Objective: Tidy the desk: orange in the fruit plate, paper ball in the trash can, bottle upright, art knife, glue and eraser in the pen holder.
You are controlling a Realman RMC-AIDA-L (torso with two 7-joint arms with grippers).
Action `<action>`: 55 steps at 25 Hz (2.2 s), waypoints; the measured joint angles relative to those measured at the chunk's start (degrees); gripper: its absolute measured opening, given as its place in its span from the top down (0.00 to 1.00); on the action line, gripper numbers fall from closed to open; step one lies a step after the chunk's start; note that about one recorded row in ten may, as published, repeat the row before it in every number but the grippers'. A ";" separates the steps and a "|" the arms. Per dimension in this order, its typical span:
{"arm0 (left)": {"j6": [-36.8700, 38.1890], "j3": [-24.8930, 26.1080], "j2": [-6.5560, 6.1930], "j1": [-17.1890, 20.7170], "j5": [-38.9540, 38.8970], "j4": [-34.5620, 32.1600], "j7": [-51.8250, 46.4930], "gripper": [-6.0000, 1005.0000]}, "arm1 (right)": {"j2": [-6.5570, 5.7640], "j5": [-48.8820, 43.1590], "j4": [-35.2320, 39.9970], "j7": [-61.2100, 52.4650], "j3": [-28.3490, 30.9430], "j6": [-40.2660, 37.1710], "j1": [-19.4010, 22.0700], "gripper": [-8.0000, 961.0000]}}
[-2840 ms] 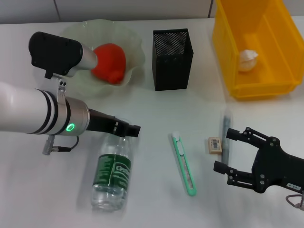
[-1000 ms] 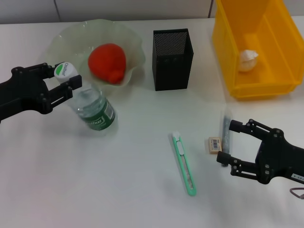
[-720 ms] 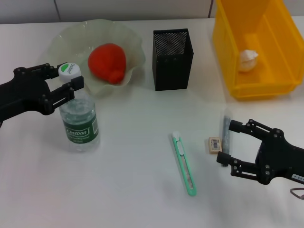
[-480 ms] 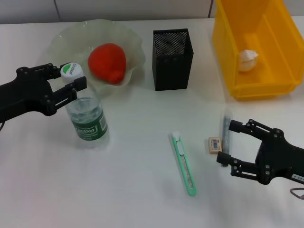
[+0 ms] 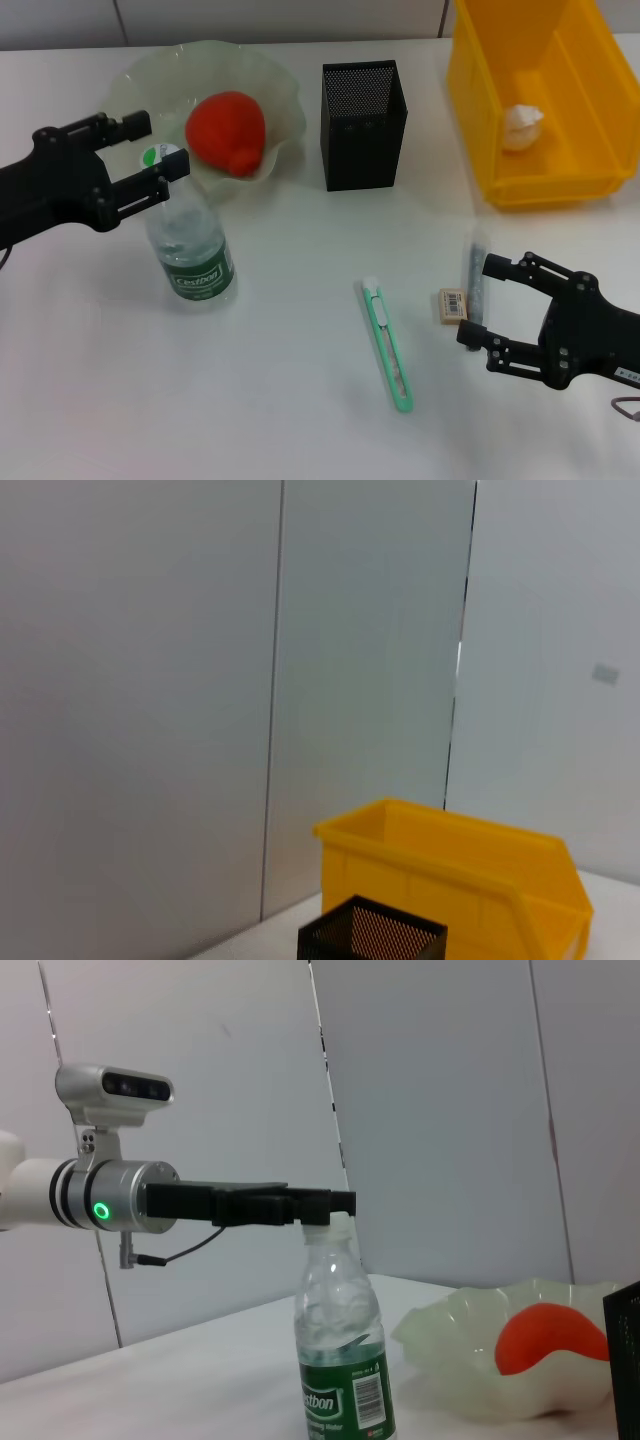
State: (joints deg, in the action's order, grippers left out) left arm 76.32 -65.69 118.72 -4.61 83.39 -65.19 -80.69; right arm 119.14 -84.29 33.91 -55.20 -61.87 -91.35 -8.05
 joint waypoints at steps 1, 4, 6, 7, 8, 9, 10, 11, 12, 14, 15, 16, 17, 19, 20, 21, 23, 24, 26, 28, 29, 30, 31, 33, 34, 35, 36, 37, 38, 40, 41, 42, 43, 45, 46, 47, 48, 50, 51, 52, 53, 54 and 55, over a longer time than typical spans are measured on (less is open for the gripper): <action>0.14 0.07 -0.02 0.11 -0.45 0.01 0.47 0.38 | -0.02 0.00 0.02 0.00 0.00 -0.01 0.10 0.12; 1.44 0.76 -0.10 0.39 -1.74 -0.40 2.08 0.31 | -0.04 0.00 0.21 -0.31 0.00 -0.06 0.21 0.12; 3.71 2.76 -0.09 0.48 -2.38 -0.74 2.73 0.29 | -0.05 0.00 0.84 -1.04 0.00 -0.25 0.27 0.12; 6.72 5.83 -0.05 0.53 -2.92 -0.99 3.21 0.28 | -0.05 -0.01 2.19 -2.11 0.10 -0.90 0.53 0.12; 6.72 5.83 -0.05 0.53 -2.92 -0.99 3.21 0.27 | -0.05 -0.01 2.19 -2.11 0.10 -0.90 0.53 0.12; 8.60 8.08 -0.01 0.64 -3.38 -1.04 3.44 0.26 | -0.08 -0.02 3.19 -3.08 0.35 -1.31 0.70 0.12; 9.76 9.55 0.03 0.77 -3.84 -1.02 3.60 0.25 | -0.09 -0.30 4.87 -4.83 0.77 -1.77 0.94 0.12; 10.83 11.06 0.08 1.04 -4.75 -0.68 3.89 0.24 | -0.11 -0.86 7.11 -7.39 1.42 -2.14 1.19 0.12; 13.78 13.39 0.12 1.87 -7.70 1.65 6.13 0.23 | -0.07 -3.41 13.49 -14.39 3.00 -2.94 1.65 0.12; 16.00 13.72 0.01 2.19 -8.64 3.63 8.37 0.21 | -0.01 -5.26 17.94 -19.34 3.79 -3.33 1.80 0.12; 18.02 13.91 -0.07 2.40 -9.16 5.20 10.48 0.21 | 0.07 -6.52 21.46 -23.16 4.09 -3.42 1.89 0.12; 20.34 13.77 -0.16 2.45 -8.85 6.94 12.70 0.21 | 0.16 -8.38 26.06 -28.41 4.29 -3.45 1.92 0.12; 24.48 13.00 -0.21 2.24 -5.64 10.91 17.74 0.21 | 0.25 -13.24 35.67 -40.14 4.00 -3.23 1.38 0.12; 25.36 12.30 -0.09 2.02 -3.33 12.71 19.88 0.22 | 0.31 -16.10 40.94 -45.95 3.39 -2.90 0.75 0.12; 25.73 11.53 -0.01 1.77 -1.44 14.34 21.75 0.22 | 0.36 -19.80 45.78 -52.34 2.03 -2.45 -0.09 0.12; 25.81 10.64 0.07 1.49 0.20 15.92 23.72 0.22 | 0.38 -23.20 50.11 -57.86 0.16 -1.93 -0.91 0.12; 25.74 8.23 0.04 0.41 1.71 20.72 28.55 0.22 | 0.39 -32.00 58.76 -68.97 -5.52 -0.86 -3.15 0.12; 25.70 7.32 -0.02 -0.35 1.90 23.31 30.69 0.22 | 0.40 -40.05 63.81 -79.01 -11.48 0.44 -5.58 0.12; 25.34 6.60 -0.08 -1.97 2.91 27.82 33.22 0.22 | 0.40 -46.36 66.02 -86.35 -15.90 1.41 -7.65 0.12; 24.55 6.60 -0.09 -3.25 4.33 30.26 33.84 0.22 | 0.43 -54.10 67.00 -95.34 -22.57 1.95 -11.58 0.12; 23.80 6.70 -0.10 -4.04 5.17 31.43 33.88 0.22 | 0.43 -57.14 66.42 -98.88 -25.39 2.21 -13.54 0.12; 23.38 6.75 -0.10 -4.42 5.42 31.98 33.88 0.22 | 0.45 -59.01 65.60 -101.60 -27.89 2.40 -15.32 0.12; 22.92 6.78 -0.11 -4.79 5.73 32.52 33.88 0.22 | 0.48 -60.27 63.91 -104.22 -30.48 3.23 -17.07 0.12; 22.25 6.71 -0.11 -5.18 5.75 32.95 33.89 0.22 | 0.50 -61.22 60.93 -107.36 -33.60 5.20 -19.15 0.12; 21.82 6.63 -0.12 -5.30 5.76 33.06 33.88 0.22 | 0.50 -61.32 58.74 -108.61 -35.29 6.82 -20.34 0.12; 21.35 6.54 -0.12 -5.32 5.78 33.09 33.83 0.22 | 0.50 -61.29 57.31 -109.26 -36.26 7.86 -20.99 0.12; 21.04 6.49 -0.13 -5.34 5.79 33.10 33.77 0.22 | 0.50 -61.22 55.89 -109.69 -37.17 8.93 -21.52 0.12; 20.48 6.39 -0.14 -5.35 5.81 33.12 33.60 0.22 | 0.50 -61.14 53.11 -110.32 -38.74 11.06 -22.41 0.12; 20.48 6.39 -0.14 -5.35 5.81 33.12 33.60 0.22 | 0.50 -61.14 53.11 -110.32 -38.74 11.06 -22.41 0.13; 20.35 6.34 -0.15 -5.36 5.83 33.13 33.50 0.22 | 0.51 -60.86 51.17 -110.52 -39.62 12.93 -22.72 0.13; 20.34 6.34 -0.16 -5.37 5.84 33.14 33.48 0.22 | 0.51 -60.60 50.19 -110.55 -39.96 13.72 -22.82 0.13; 20.31 6.33 -0.16 -5.43 5.85 33.15 33.46 0.22 | 0.54 -59.64 47.89 -110.53 -40.86 15.77 -23.22 0.13; 20.31 6.33 -0.16 -5.43 5.85 33.15 33.46 0.22 | 0.54 -59.64 47.89 -110.53 -40.86 15.77 -23.22 0.13; 20.13 6.31 -0.16 -5.51 5.87 33.17 33.46 0.22 | 0.55 -59.00 45.93 -110.42 -41.27 17.14 -23.73 0.13; 20.03 6.26 -0.16 -5.54 5.88 33.18 33.46 0.22 | 0.56 -58.74 45.01 -110.40 -41.46 17.81 -24.01 0.13; 19.95 6.23 -0.16 -5.55 5.90 33.19 33.46 0.22 | 0.60 -58.00 42.96 -110.38 -41.96 19.29 -24.59 0.13; 19.93 6.21 -0.16 -5.56 5.90 33.21 33.46 0.22 | 0.60 -58.00 42.96 -110.38 -41.96 19.29 -24.59 0.14; 19.88 6.19 -0.15 -5.66 5.91 33.57 33.59 0.22 | 0.64 -57.26 41.40 -110.34 -42.60 20.48 -24.98 0.14; 19.86 6.19 -0.15 -5.81 5.91 33.91 33.71 0.22 | 0.64 -57.04 40.78 -110.33 -42.85 20.97 -25.13 0.14; 19.84 6.19 -0.19 -6.06 5.91 34.51 33.83 0.22 | 0.65 -56.90 40.35 -110.32 -43.17 21.36 -25.17 0.14; 19.84 6.19 -0.19 -6.06 5.91 34.51 33.83 0.22 | 0.65 -56.78 40.14 -110.32 -43.38 21.62 -25.20 0.15; 19.83 6.19 -0.22 -6.18 5.91 34.75 33.86 0.22 | 0.65 -56.65 39.94 -110.31 -43.62 21.84 -25.24 0.15; 19.80 6.19 -0.25 -6.24 5.91 34.86 33.87 0.22 | 0.66 -56.60 39.77 -110.31 -43.80 21.90 -25.34 0.15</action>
State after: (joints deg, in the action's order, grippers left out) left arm 96.12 -59.50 118.48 -10.85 89.30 -30.33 -46.83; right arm 119.80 -140.89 73.67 -165.51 -105.67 -69.45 -33.38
